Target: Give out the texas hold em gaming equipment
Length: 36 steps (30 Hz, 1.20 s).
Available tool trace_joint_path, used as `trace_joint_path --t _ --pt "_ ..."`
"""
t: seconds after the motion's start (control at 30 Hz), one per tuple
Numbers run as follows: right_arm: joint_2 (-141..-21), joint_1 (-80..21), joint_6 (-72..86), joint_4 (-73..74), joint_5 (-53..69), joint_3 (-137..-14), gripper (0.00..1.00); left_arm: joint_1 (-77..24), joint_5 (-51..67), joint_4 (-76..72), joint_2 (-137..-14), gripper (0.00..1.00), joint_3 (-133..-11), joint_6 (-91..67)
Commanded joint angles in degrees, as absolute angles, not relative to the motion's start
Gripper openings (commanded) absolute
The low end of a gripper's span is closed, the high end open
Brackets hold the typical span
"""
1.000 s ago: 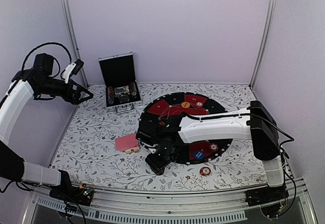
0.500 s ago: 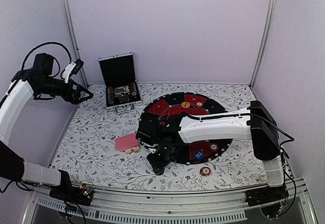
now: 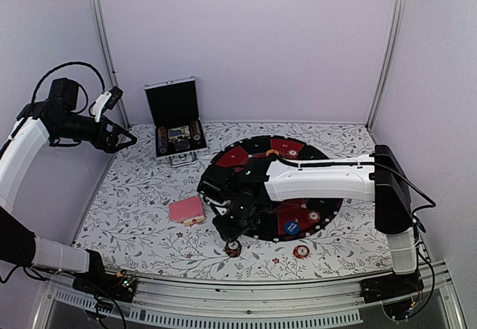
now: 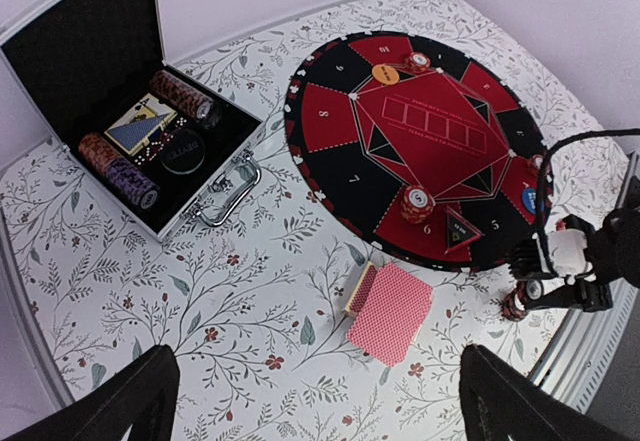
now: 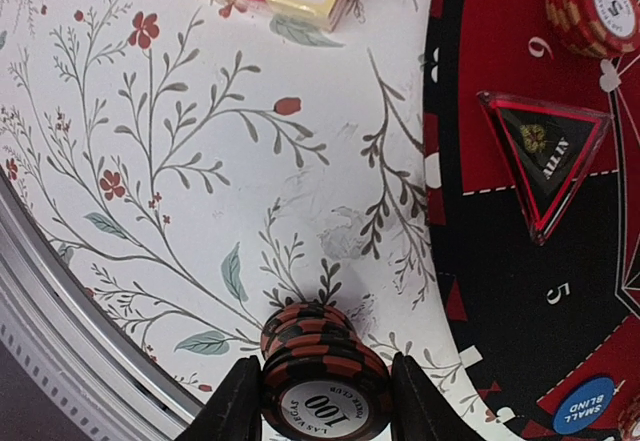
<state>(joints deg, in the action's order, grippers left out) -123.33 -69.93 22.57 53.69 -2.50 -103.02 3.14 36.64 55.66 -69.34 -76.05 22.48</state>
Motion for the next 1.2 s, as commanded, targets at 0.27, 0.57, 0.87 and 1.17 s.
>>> trace_joint_path --t 0.27,0.57,0.87,1.17 --pt "-120.85 -59.15 19.40 53.49 -6.11 -110.08 0.33 3.41 37.10 56.48 -68.54 1.00 -77.15 22.86" --pt "-127.42 -53.14 17.64 51.43 -6.96 -113.37 0.33 3.46 37.09 56.43 -68.47 1.00 -77.58 22.81" --pt "-132.03 -51.70 17.64 49.00 -6.19 -112.87 0.32 3.49 37.16 56.43 -68.52 1.00 -77.52 22.84" --pt "-135.00 -50.42 17.41 47.26 -5.30 -112.59 0.32 3.42 37.24 56.43 -68.32 1.00 -77.43 22.85"
